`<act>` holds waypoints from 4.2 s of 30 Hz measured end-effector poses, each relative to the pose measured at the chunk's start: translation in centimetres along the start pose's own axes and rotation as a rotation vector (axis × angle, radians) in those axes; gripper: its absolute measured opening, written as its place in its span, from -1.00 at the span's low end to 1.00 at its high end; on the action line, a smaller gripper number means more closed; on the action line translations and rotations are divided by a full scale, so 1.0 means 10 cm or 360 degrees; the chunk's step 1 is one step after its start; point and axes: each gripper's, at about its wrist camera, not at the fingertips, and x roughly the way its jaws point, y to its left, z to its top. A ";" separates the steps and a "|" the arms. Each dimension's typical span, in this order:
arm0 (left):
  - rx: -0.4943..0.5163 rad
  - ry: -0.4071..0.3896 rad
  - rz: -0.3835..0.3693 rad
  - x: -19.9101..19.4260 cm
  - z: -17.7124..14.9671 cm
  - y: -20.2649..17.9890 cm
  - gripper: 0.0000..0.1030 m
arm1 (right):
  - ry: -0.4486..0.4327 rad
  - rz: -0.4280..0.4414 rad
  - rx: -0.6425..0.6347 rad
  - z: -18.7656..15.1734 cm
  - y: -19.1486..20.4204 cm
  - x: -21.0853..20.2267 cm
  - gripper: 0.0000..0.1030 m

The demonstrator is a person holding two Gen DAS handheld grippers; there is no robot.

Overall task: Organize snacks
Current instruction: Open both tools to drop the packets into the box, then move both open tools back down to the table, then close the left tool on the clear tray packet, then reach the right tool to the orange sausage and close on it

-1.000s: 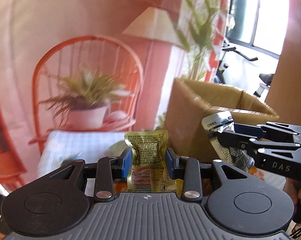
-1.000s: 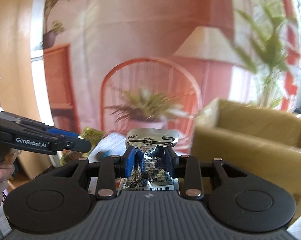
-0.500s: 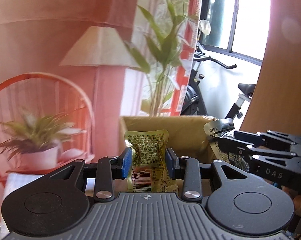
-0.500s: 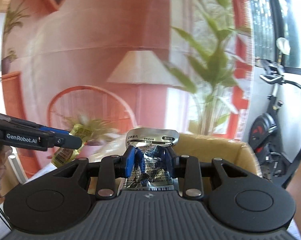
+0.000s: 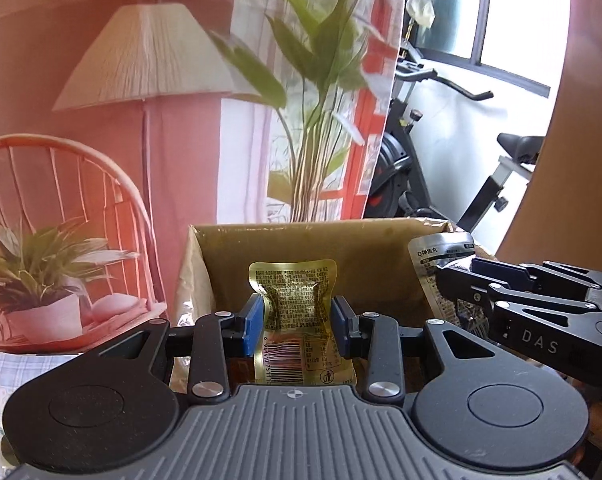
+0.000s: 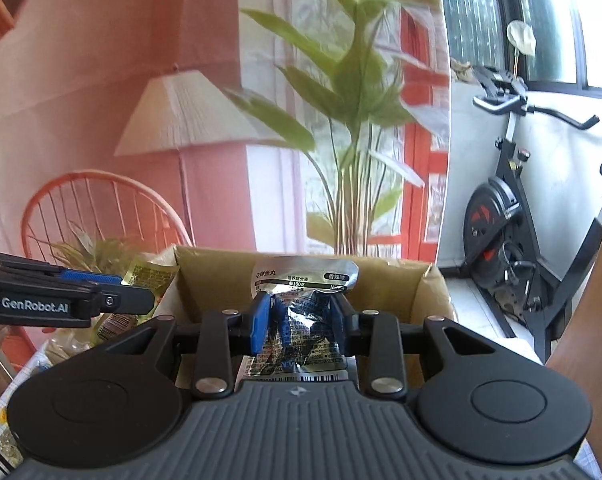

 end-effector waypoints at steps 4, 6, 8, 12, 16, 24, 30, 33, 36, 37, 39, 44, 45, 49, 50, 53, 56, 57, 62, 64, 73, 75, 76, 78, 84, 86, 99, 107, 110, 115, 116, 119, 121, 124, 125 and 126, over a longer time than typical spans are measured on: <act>0.0002 0.0006 0.0022 0.09 0.04 0.02 -0.10 | 0.0046 -0.0011 0.0004 -0.04 0.00 0.08 -0.32; -0.0010 0.0021 0.0011 0.12 0.06 0.04 -0.02 | 0.0070 -0.0014 0.0011 -0.05 -0.01 0.11 -0.30; -0.0042 0.0035 -0.0018 0.10 0.05 0.07 0.02 | 0.0091 -0.0013 0.0026 -0.06 -0.01 0.12 -0.25; -0.0118 0.0040 -0.0083 -0.02 -0.01 0.17 0.03 | 0.0079 -0.0031 0.0041 -0.07 0.00 0.09 -0.21; -0.0111 0.0013 -0.0087 -0.20 -0.05 0.25 0.03 | 0.0054 -0.0018 0.0068 -0.08 0.07 -0.03 -0.13; -0.0104 -0.0084 -0.0045 -0.81 -0.10 0.62 0.03 | 0.0005 0.0061 0.0057 -0.05 0.44 -0.30 -0.06; -0.0097 -0.0056 0.0017 -1.21 -0.40 1.10 0.03 | -0.0022 0.0187 0.0077 -0.15 0.86 -0.44 -0.04; -0.0130 -0.0033 0.0105 -1.36 -0.57 1.40 0.03 | -0.0026 0.0250 0.0072 -0.25 1.12 -0.48 0.01; -0.0144 -0.0004 0.0197 -1.49 -0.80 1.68 0.03 | -0.0014 0.0313 0.0067 -0.39 1.42 -0.46 0.09; -0.0148 0.0010 0.0224 -1.51 -0.85 1.76 0.03 | -0.0003 0.0336 0.0069 -0.46 1.51 -0.45 0.09; -0.0160 0.0047 0.0260 -1.54 -0.99 1.93 0.03 | 0.0028 0.0389 0.0072 -0.58 1.69 -0.39 0.10; -0.0189 0.0137 0.0302 -1.49 -1.36 2.22 0.03 | 0.0141 0.0516 0.0031 -0.89 2.17 -0.18 0.10; -0.0201 0.0159 0.0303 -1.45 -1.43 2.27 0.03 | 0.0161 0.0535 0.0013 -0.95 2.26 -0.14 0.10; -0.0205 0.0248 0.0298 -1.29 -1.76 2.41 0.03 | 0.0259 0.0588 -0.0052 -1.22 2.54 0.05 0.10; -0.0195 0.0270 0.0295 -1.26 -1.84 2.43 0.04 | 0.0292 0.0597 -0.0057 -1.28 2.59 0.10 0.10; -0.0194 0.0332 0.0276 -1.16 -2.06 2.45 0.08 | 0.0368 0.0607 -0.0105 -1.44 2.72 0.21 0.09; -0.0203 0.0346 0.0266 -1.14 -2.27 2.43 0.14 | 0.0405 0.0593 -0.0151 -1.51 2.78 0.27 0.09; -0.0200 0.0357 0.0275 -1.11 -2.31 2.42 0.15 | 0.0415 0.0592 -0.0149 -1.52 2.79 0.29 0.09; -0.0224 0.0413 0.0341 -0.99 -2.48 2.42 0.23 | 0.0452 0.0579 -0.0132 -1.58 2.76 0.33 0.09; -0.0256 0.0418 0.0321 -0.95 -2.50 2.42 0.25 | 0.0473 0.0583 -0.0129 -1.61 2.75 0.34 0.09; -0.0224 0.0435 0.0358 -0.80 -2.56 2.27 0.35 | 0.0513 0.0613 -0.0095 -1.70 2.71 0.33 0.09; -0.0226 0.0418 0.0383 -0.80 -2.58 2.26 0.35 | 0.0517 0.0617 -0.0090 -1.71 2.70 0.33 0.09; -0.0229 0.0412 0.0391 -0.81 -2.58 2.25 0.31 | 0.0522 0.0621 -0.0088 -1.72 2.69 0.33 0.09; -0.0229 0.0392 0.0403 -0.83 -2.60 2.24 0.07 | 0.0539 0.0628 -0.0067 -1.74 2.68 0.33 0.09; -0.0235 0.0389 0.0350 -0.94 -2.64 2.26 -0.22 | 0.0575 0.0656 -0.0093 -1.83 2.72 0.35 0.09; -0.0247 0.0389 0.0339 -0.98 -2.66 2.27 -0.24 | 0.0588 0.0670 -0.0115 -1.85 2.76 0.37 0.08; -0.0350 0.0355 0.0333 -1.14 -2.78 2.33 -0.25 | 0.0725 0.0636 -0.0367 -1.94 3.13 0.86 0.07; -0.0381 0.0333 0.0336 -1.15 -2.80 2.34 -0.25 | 0.0744 0.0584 -0.0469 -1.99 3.24 1.01 0.09; -0.0398 0.0326 0.0339 -1.16 -2.81 2.34 -0.25 | 0.0745 0.0592 -0.0474 -2.00 3.23 0.97 0.09; -0.0419 0.0312 0.0333 -1.18 -2.82 2.34 -0.25 | 0.0747 0.0633 -0.0445 -2.06 3.18 0.81 0.08; -0.0421 0.0312 0.0335 -1.18 -2.82 2.34 -0.25 | 0.0737 0.0636 -0.0468 -2.08 3.19 0.78 0.06; -0.0426 0.0312 0.0336 -1.19 -2.82 2.34 -0.25 | 0.0715 0.0656 -0.0511 -2.12 3.20 0.68 -0.18; -0.0429 0.0311 0.0335 -1.19 -2.83 2.34 -0.25 | 0.0730 0.0679 -0.0481 -2.12 3.19 0.66 -0.18; -0.0438 0.0309 0.0333 -1.20 -2.83 2.35 -0.25 | 0.0763 0.0702 -0.0456 -2.12 3.19 0.61 -0.18; -0.0439 0.0307 0.0332 -1.20 -2.83 2.35 -0.25 | 0.0781 0.0724 -0.0445 -2.12 3.19 0.60 -0.18; -0.0441 0.0305 0.0331 -1.21 -2.84 2.35 -0.25 | 0.0794 0.0747 -0.0444 -2.12 3.20 0.59 -0.17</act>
